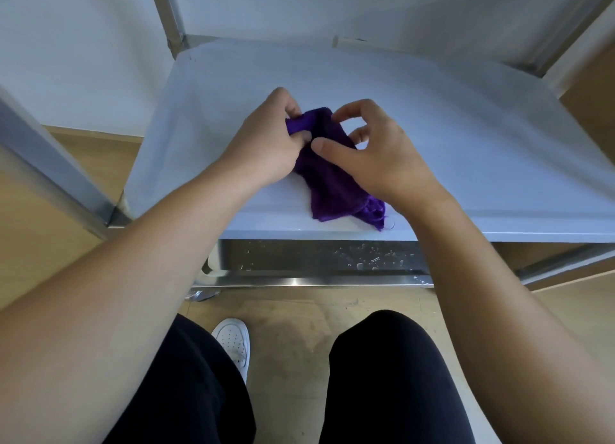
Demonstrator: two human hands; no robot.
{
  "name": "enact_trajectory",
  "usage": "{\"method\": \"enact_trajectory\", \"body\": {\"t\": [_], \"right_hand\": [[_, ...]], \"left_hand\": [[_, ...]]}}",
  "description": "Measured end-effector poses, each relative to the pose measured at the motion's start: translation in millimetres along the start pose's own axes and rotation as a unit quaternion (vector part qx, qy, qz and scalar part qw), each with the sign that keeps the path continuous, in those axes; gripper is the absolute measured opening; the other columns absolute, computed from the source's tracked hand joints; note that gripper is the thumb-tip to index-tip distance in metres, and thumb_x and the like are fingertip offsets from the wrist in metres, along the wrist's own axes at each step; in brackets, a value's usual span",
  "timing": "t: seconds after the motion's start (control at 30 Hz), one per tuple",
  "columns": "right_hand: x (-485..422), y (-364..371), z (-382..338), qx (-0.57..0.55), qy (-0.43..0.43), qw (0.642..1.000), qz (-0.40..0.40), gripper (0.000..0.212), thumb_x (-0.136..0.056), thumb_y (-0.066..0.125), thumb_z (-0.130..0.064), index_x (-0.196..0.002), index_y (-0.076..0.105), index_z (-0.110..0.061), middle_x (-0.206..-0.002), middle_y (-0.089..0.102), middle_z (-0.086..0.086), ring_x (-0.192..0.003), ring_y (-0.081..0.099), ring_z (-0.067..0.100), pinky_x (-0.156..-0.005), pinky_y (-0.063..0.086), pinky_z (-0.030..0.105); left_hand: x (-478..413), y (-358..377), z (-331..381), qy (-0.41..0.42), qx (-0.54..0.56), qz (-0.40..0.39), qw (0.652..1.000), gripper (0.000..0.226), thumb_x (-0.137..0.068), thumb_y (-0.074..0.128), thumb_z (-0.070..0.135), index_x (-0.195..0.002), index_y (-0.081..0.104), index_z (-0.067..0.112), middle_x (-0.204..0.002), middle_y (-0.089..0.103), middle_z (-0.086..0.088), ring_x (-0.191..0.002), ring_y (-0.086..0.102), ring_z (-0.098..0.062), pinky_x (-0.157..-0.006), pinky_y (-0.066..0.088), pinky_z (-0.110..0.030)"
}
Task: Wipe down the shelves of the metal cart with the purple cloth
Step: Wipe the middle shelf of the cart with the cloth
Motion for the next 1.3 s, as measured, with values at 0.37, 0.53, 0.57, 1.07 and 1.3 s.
{"method": "enact_trajectory", "body": {"t": [0.37,0.53,0.57,1.07,1.3], "right_hand": [[24.5,13.9,-2.9,0.277,-0.092,0.956,0.005,0.076,-0.065,0.057,-0.078,-0.119,0.058,-0.024,-0.118,0.046,0.003,-0.102,0.045,0.028,-0.093,0.041,0.035],[19.6,14.4,-6.4,0.291,-0.148,0.942,0.085,0.032,-0.082,0.061,-0.040,-0.101,0.065,-0.014,-0.103,0.054,0.010,-0.086,0.051,0.033,-0.081,0.044,0.039],[15.8,11.8,-6.0,0.254,-0.128,0.955,0.081,0.025,-0.085,0.057,-0.034,-0.095,0.065,-0.012,-0.097,0.057,0.010,-0.080,0.054,0.032,-0.076,0.045,0.037],[-20.2,-26.8,14.0,-0.327,0.059,0.943,0.004,0.026,-0.093,0.040,-0.001,-0.103,0.064,-0.002,-0.092,0.068,0.019,-0.083,0.065,0.029,-0.082,0.054,0.043],[-23.9,-24.9,25.0,-0.360,0.120,0.925,-0.005,0.021,-0.097,0.044,-0.012,-0.100,0.060,0.002,-0.093,0.063,0.022,-0.084,0.062,0.032,-0.084,0.053,0.047]], "left_hand": [[-5.0,-2.7,8.5,0.042,-0.062,0.062,0.995,0.021,-0.086,0.066,0.024,-0.105,0.057,0.018,-0.078,0.052,0.013,-0.073,0.054,-0.012,-0.055,0.037,-0.016],[1.5,-9.9,17.2,0.023,0.024,0.076,0.997,0.025,-0.089,0.060,0.032,-0.107,0.055,0.015,-0.088,0.068,-0.002,-0.060,0.069,-0.018,-0.051,0.053,-0.026],[3.0,-10.9,18.5,0.016,0.058,0.074,0.995,0.024,-0.093,0.055,0.030,-0.109,0.052,0.013,-0.087,0.069,-0.004,-0.055,0.069,-0.019,-0.053,0.056,-0.028],[-6.7,23.4,18.8,0.110,-0.049,-0.058,0.991,0.039,-0.089,0.065,0.031,-0.121,0.045,0.019,-0.109,0.062,-0.012,-0.096,0.061,-0.026,-0.089,0.049,-0.045],[-9.0,20.3,18.3,0.059,0.104,-0.070,0.990,0.034,-0.080,0.064,0.023,-0.106,0.042,0.024,-0.086,0.061,-0.010,-0.068,0.059,-0.029,-0.071,0.054,-0.048]]}}
Point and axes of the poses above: each hand's wrist, its own x-axis away from the middle knuckle, its own y-axis out of the palm, z = x × y, the point moved 4 cm from there along -x, towards the middle knuckle
